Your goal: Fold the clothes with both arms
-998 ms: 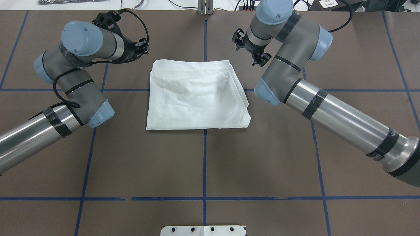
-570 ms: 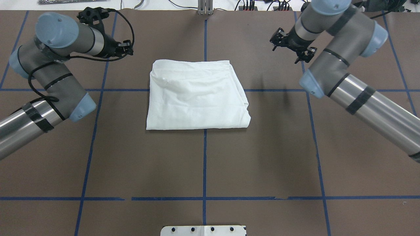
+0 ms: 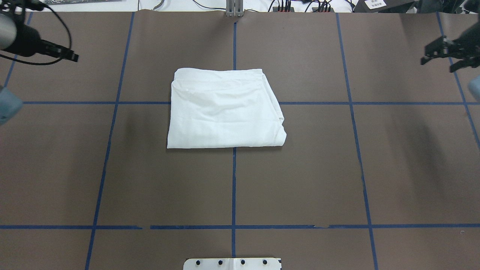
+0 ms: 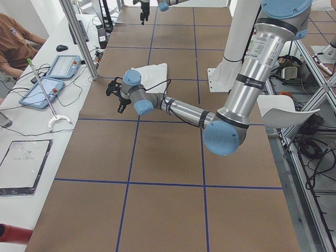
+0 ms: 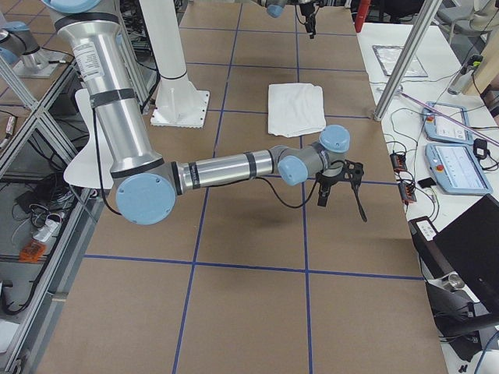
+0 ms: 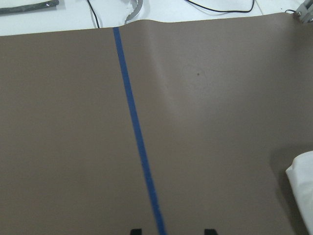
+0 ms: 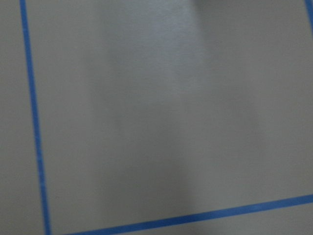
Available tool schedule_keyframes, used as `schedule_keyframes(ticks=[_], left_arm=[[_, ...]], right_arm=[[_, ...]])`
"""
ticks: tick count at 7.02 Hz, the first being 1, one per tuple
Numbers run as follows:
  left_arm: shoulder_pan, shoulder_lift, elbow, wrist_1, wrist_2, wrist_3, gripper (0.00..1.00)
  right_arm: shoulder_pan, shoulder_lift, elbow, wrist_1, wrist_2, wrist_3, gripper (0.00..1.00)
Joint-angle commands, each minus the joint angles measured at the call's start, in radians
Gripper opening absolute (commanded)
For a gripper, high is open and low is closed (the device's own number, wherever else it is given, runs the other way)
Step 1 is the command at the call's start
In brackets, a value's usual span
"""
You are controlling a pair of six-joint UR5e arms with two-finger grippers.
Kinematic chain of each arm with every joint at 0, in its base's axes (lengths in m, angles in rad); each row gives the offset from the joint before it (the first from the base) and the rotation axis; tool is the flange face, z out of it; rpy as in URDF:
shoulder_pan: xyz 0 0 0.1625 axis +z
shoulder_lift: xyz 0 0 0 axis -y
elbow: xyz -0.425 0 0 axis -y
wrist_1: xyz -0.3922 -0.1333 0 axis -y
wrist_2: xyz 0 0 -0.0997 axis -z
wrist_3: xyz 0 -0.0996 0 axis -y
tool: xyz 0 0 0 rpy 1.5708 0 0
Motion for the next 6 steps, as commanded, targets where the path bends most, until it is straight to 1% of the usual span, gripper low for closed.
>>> schedule_keyframes(ticks=[1, 2, 3, 4, 5, 6], left_arm=[[-0.166, 0.124, -0.011, 0.009, -0.094, 0.305, 0.73], [-0.221, 0.157, -0.010, 0.035, -0.101, 0.385, 0.73], [-0.285, 0.181, -0.013, 0.102, -0.145, 0.466, 0.74], [-0.383, 0.239, -0.023, 0.107, -0.246, 0.561, 0.77], [-0.436, 0.299, -0.039, 0.106, -0.256, 0.585, 1.00], [-0.456, 0.336, -0.049, 0.106, -0.252, 0.582, 1.00]], right_arm=[[0.138, -0.172, 0.030, -0.015, 0.032, -0.382, 1.00], [0.180, -0.194, 0.069, -0.122, 0.028, -0.506, 1.00], [0.244, -0.190, 0.114, -0.278, 0.024, -0.661, 1.00], [0.282, -0.193, 0.208, -0.434, 0.012, -0.728, 1.00], [0.286, -0.226, 0.294, -0.519, -0.019, -0.729, 1.00], [0.284, -0.230, 0.301, -0.519, -0.043, -0.726, 1.00]])
